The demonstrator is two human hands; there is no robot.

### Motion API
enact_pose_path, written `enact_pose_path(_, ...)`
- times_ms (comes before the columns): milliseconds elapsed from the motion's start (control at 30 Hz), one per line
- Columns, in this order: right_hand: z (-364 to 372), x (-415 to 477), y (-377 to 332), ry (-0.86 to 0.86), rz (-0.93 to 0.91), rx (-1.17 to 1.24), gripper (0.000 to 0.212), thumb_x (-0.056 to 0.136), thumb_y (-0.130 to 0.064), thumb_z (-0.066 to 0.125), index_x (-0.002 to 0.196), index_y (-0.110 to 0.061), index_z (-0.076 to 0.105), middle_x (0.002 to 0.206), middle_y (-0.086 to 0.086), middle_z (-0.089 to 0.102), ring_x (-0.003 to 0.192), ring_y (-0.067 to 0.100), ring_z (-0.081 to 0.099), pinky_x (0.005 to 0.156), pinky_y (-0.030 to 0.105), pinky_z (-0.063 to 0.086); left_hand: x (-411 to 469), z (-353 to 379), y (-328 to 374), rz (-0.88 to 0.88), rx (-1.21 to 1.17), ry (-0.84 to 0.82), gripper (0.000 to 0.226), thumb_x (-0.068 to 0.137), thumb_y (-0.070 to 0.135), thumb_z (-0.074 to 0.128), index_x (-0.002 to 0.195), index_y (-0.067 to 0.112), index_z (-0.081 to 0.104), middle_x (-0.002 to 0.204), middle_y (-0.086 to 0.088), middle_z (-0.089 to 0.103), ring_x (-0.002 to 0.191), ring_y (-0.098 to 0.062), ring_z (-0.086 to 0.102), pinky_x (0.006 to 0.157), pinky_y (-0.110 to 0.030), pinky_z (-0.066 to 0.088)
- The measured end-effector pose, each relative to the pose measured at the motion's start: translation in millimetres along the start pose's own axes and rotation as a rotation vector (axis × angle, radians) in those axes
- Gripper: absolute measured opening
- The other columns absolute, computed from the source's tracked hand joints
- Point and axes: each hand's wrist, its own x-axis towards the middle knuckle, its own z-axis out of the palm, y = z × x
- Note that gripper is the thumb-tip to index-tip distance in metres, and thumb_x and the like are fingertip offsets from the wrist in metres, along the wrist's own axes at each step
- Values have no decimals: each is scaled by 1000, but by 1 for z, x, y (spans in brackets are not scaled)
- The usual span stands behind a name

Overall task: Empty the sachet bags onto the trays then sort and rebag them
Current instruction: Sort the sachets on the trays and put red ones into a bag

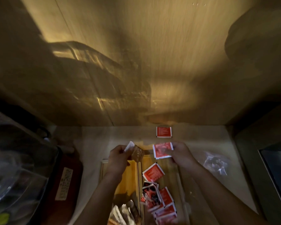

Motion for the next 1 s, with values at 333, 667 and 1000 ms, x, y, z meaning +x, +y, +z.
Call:
enact_pose_path(333,34,-49,36,-104,38,-179,14,81,-8,64,69,-14,61,73,6,65,58,11,61,51,17,45,-41,-45,-50,-181,-217,81,17,88,10,59,71,9,61,73,-12,64,67,-22,59,55,-27,48)
enact_pose_path(667,45,-50,56,-44,-3,-804,39,88,-52,44,92,-18,61,89,2,69,76,15,66,71,30,52,-46,-58,-69,-167,-82,147,21,86,18,63,68,11,55,63,-8,57,55,-17,52,38,-18,40)
enact_pose_path(1000,31,-29,41,-33,-26,-776,20,90,-32,47,84,-16,55,88,6,65,80,21,59,69,30,45,-34,-53,-86,144,907,161,34,84,26,60,116,14,57,120,-10,60,113,-30,54,92,-39,43)
